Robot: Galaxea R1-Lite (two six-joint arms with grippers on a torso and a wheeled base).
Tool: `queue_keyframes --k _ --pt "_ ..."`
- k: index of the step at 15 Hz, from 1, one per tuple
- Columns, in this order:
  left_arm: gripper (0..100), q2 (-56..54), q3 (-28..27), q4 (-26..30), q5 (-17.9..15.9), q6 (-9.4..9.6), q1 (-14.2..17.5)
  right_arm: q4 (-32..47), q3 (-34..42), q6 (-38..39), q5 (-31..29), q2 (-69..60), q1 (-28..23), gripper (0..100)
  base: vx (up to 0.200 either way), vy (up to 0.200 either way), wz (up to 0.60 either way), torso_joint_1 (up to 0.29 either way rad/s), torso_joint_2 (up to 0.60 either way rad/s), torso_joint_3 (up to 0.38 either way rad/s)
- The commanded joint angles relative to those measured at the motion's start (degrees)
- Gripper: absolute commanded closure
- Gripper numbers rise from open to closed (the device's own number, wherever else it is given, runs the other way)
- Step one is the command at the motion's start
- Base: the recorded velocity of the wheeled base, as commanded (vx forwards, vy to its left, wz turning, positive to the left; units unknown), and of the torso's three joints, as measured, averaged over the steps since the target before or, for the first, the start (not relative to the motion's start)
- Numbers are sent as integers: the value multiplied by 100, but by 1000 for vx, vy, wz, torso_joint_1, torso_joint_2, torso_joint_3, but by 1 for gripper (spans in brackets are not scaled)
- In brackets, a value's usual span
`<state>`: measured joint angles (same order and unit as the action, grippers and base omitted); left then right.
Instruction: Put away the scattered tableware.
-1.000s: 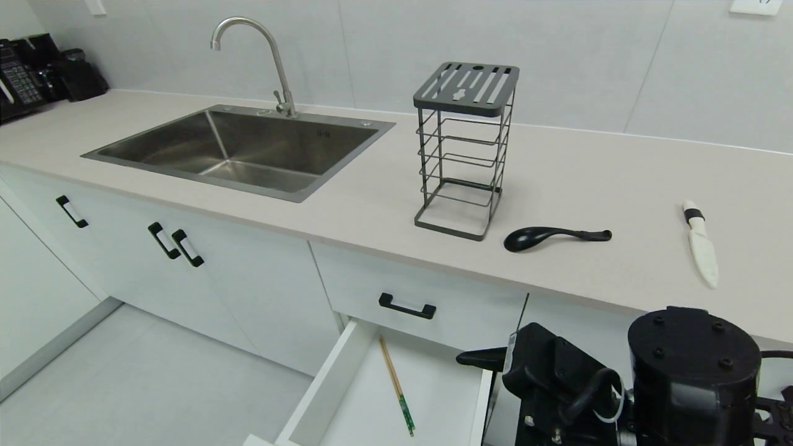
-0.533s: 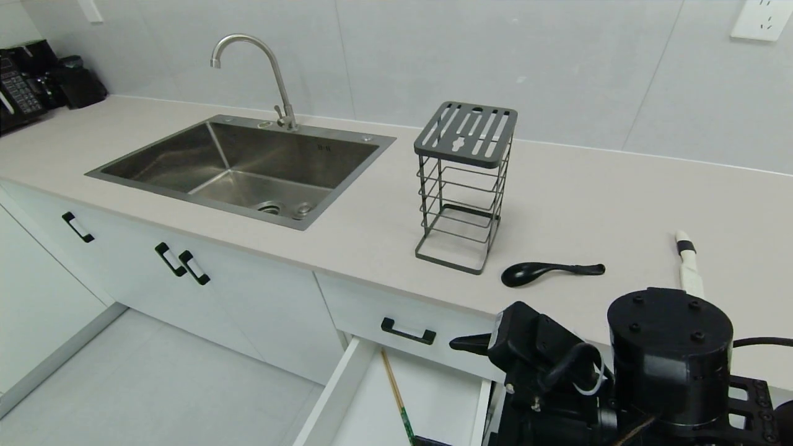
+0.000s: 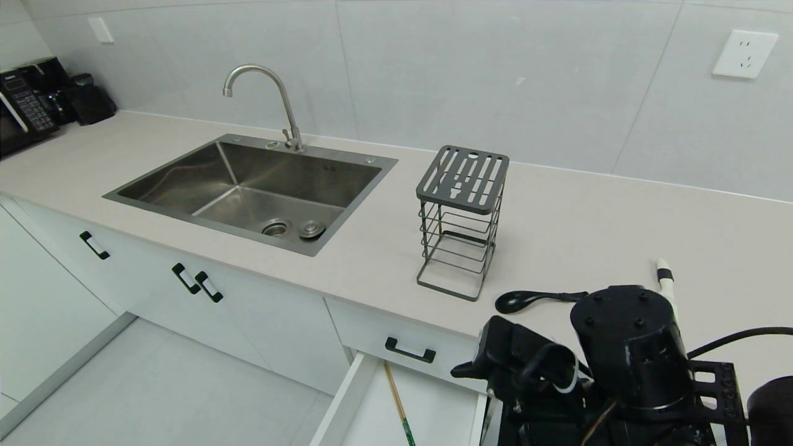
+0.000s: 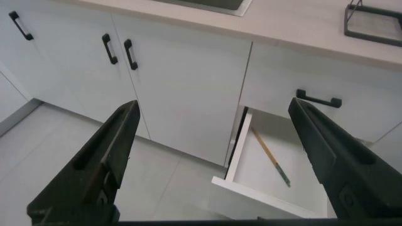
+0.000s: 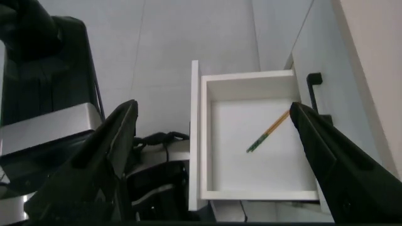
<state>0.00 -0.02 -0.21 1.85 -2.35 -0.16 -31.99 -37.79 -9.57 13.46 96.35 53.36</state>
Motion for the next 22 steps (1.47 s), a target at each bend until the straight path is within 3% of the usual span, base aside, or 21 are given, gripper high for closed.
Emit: queue_keyframes --k 1,4,13,15,22 --pt "0 0 2 3 -1 -2 -2 26 -132 -1 -19 112 -98 0 0 0 0 71 -144 -66" --pt "0 0 2 3 8 -2 -2 -282 0 17 -63 323 -115 0 0 0 0 15 -27 -14" --pt "0 0 2 3 -1 -2 -2 -686 448 25 -370 226 -1205 0 0 0 0 0 0 0" --pt "0 0 2 3 -1 -2 -2 -686 747 -107 -370 50 -1644 0 0 0 0 0 0 0" --pt "0 0 2 3 8 -2 -2 -651 589 -933 -370 94 -2813 0 0 0 0 0 0 0"
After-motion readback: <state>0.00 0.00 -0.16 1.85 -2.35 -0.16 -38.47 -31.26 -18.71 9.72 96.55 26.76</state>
